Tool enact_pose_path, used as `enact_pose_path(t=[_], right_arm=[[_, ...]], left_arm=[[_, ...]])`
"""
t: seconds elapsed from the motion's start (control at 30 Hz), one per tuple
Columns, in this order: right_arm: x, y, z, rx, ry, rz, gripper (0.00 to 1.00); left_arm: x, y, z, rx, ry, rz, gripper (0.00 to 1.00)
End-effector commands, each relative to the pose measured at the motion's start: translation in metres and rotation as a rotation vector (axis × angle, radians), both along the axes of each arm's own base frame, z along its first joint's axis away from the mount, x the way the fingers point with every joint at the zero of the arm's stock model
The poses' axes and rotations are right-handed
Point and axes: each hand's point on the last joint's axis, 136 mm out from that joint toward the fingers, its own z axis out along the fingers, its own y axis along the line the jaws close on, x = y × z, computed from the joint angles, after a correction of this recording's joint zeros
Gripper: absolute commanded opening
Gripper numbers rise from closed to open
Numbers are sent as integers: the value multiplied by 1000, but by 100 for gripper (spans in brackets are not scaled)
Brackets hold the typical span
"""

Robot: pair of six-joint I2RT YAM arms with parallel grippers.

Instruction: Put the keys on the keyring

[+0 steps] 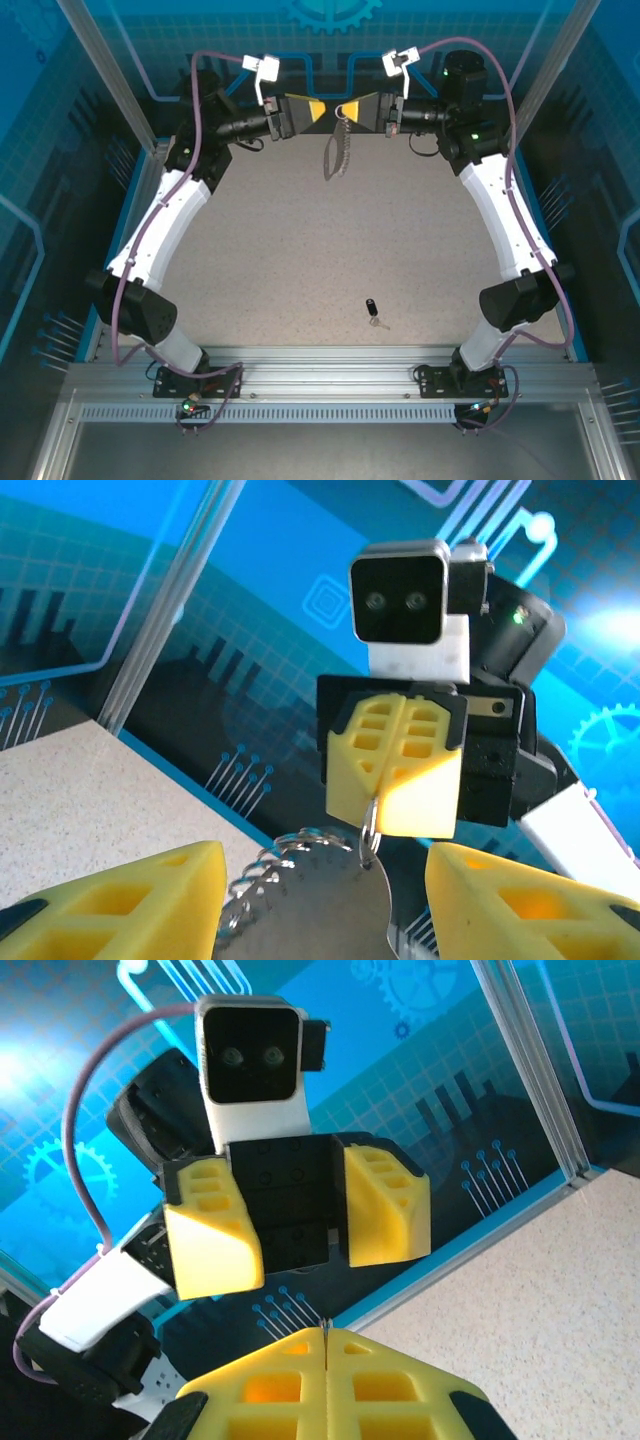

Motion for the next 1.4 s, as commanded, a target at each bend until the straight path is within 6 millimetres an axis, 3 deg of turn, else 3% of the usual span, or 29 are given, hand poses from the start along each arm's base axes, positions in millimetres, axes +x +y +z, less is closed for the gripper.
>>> enact_pose_path(t=[0.0, 0.2, 0.53, 0.77, 1.37], right_arm=[[-17, -10, 51, 107, -129, -21, 0], [-13, -14, 72, 202, -156, -54, 0], [-9, -18, 98, 338, -175, -82, 0], [-8, -13, 99, 366, -157, -68, 0], [-11, 7, 85, 356, -116, -33, 0]], left_arm=[[-14, 10, 41, -119, -59, 23, 55], [-18, 8, 56, -207, -53, -12, 38], [-31, -12, 79, -283, -92, -77, 38], [-32, -20, 84, -299, -113, -82, 37], [-29, -16, 98, -331, -168, -52, 35]])
